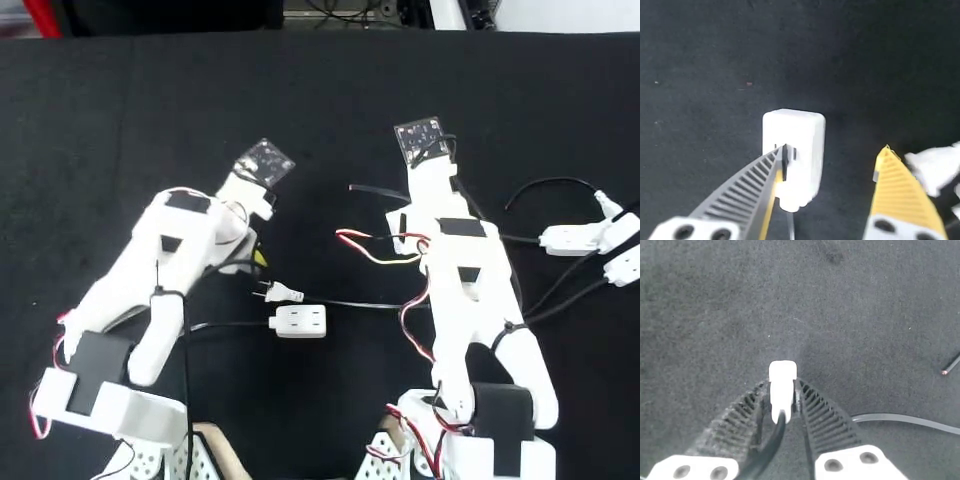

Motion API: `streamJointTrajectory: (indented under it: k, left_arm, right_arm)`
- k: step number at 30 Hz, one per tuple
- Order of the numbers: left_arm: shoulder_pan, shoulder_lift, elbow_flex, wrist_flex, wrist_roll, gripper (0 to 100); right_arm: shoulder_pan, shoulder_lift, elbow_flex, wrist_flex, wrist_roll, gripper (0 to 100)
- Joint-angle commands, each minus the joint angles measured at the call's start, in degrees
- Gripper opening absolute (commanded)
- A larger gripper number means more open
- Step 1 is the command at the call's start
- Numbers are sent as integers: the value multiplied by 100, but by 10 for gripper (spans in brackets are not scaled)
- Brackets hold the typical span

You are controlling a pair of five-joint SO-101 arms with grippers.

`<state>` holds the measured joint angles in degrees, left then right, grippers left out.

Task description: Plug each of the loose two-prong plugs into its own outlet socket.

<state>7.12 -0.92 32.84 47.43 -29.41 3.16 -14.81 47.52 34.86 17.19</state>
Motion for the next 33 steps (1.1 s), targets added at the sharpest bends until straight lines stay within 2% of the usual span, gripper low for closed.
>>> streamJointTrajectory:
  k: [1, 8, 15, 18, 30, 33]
  left_arm:
    - [-444, 193, -391, 79, -35, 289]
    - [-637, 932, -884, 123, -220, 289]
    - [-690, 976, -1156, 369, -202, 287]
    - [-699, 967, -1182, 352, 35, 287]
    - [-1174, 501, -1182, 229, 114, 287]
    - [-1314, 501, -1138, -132, 510, 287]
  right_arm:
    - [79, -233, -31, -62, 44, 11]
    - [79, -233, -22, -62, 44, 11]
    - [79, -233, -22, -62, 44, 11]
    - [79, -233, -31, -62, 44, 11]
    - [79, -233, -31, -62, 44, 11]
    - [79, -233, -31, -62, 44, 11]
